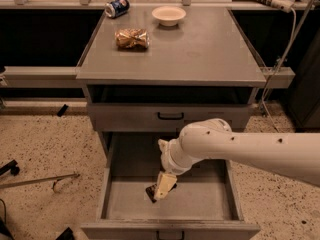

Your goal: Pick rxbar chocolate from middle drawer and place on counter

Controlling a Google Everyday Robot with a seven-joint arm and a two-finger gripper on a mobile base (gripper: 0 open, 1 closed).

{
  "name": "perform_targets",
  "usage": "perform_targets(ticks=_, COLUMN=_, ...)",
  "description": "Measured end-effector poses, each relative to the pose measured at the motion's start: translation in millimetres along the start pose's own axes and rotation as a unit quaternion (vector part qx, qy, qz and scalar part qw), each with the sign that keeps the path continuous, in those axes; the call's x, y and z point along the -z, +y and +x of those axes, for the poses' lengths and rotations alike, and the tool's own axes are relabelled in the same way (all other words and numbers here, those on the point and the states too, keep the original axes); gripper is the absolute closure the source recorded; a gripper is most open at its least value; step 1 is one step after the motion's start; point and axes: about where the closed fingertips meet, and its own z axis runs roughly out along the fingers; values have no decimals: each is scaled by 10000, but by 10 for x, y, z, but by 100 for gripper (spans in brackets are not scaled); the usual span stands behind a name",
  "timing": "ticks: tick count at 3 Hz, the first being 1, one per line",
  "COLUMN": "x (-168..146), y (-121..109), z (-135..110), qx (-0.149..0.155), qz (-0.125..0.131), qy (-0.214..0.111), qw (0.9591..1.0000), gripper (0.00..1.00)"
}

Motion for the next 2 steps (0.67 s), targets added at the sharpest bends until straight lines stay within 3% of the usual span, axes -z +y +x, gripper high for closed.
perform_targets(ticks=1, x=-327, y=-62, z=109, qx=125, qz=-30, qy=85, qw=9999, gripper=0)
perform_targets(ticks=2, x=-974, y=15, z=410, qx=-174, qz=-249, qy=-4, qw=9995, gripper=0)
